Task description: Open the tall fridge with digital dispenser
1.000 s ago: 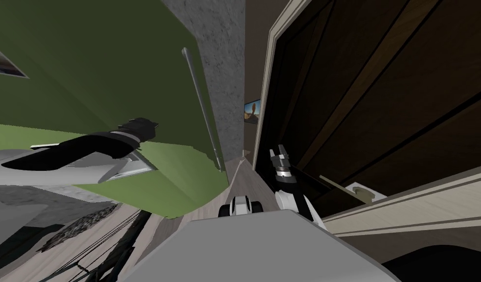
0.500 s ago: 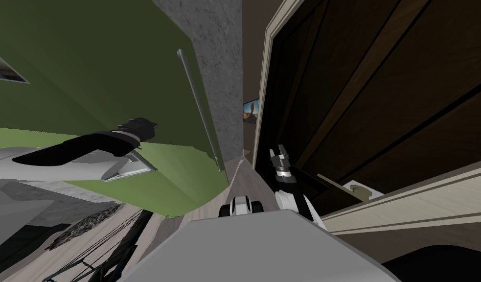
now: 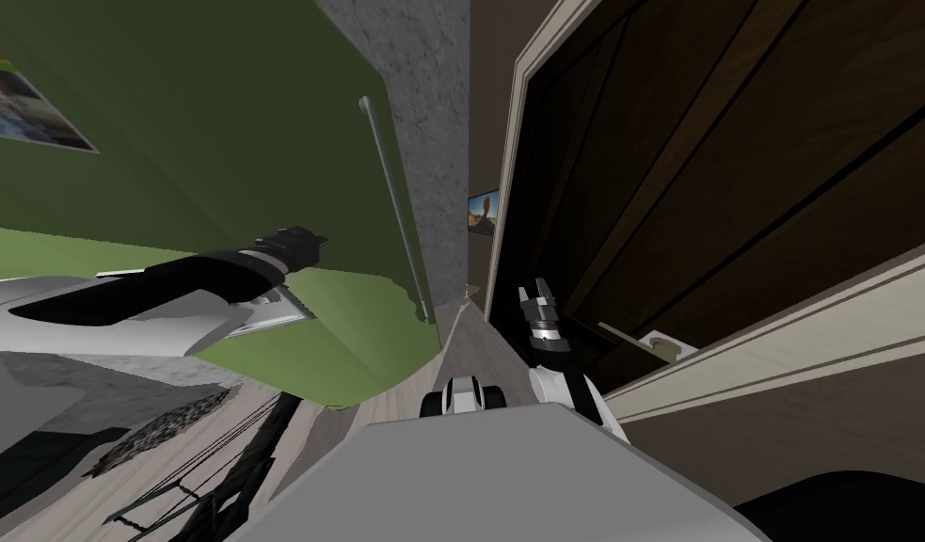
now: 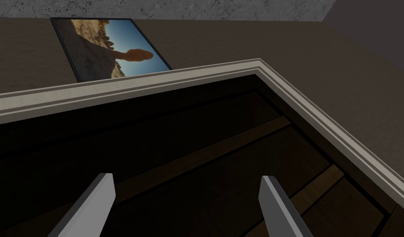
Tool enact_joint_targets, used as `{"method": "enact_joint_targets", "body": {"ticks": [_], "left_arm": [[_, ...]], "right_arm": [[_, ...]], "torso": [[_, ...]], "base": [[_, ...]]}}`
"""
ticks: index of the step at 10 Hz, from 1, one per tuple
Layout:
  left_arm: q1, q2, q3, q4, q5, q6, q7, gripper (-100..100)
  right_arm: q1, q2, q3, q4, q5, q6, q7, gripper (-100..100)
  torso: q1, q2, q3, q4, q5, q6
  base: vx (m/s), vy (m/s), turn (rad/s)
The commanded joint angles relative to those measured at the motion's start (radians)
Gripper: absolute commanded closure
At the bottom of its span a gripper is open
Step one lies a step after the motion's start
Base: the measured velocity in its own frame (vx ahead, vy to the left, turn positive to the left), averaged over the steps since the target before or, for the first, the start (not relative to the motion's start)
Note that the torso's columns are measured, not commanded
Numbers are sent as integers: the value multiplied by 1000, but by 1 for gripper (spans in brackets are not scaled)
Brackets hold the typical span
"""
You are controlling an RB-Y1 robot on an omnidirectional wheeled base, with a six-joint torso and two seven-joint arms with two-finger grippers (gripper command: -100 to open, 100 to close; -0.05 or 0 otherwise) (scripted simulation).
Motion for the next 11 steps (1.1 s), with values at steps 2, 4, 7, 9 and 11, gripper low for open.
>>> {"method": "enact_joint_targets", "body": {"ticks": [2,4,7,9,11], "left_arm": [[35,40,1,-85,38,2,13,100],[55,66,-1,-136,60,7,24,100],[96,117,-6,-226,103,17,44,100],[116,143,-9,-270,125,23,54,100],[136,169,-11,-329,147,28,64,100]], "right_arm": [[0,0,0,0,0,0,0,0],[0,0,0,0,0,0,0,0],[0,0,0,0,0,0,0,0],[0,0,0,0,0,0,0,0],[0,0,0,0,0,0,0,0]], "torso": [[1,0,0,0,0,0],[2,1,1,0,1,0],[1,0,0,0,1,0],[0,0,0,0,0,0],[2,0,0,0,1,0]], "base": [[-78,35,-30],[-80,44,-30],[-87,39,-37],[-87,29,-27],[-81,39,-31]]}}
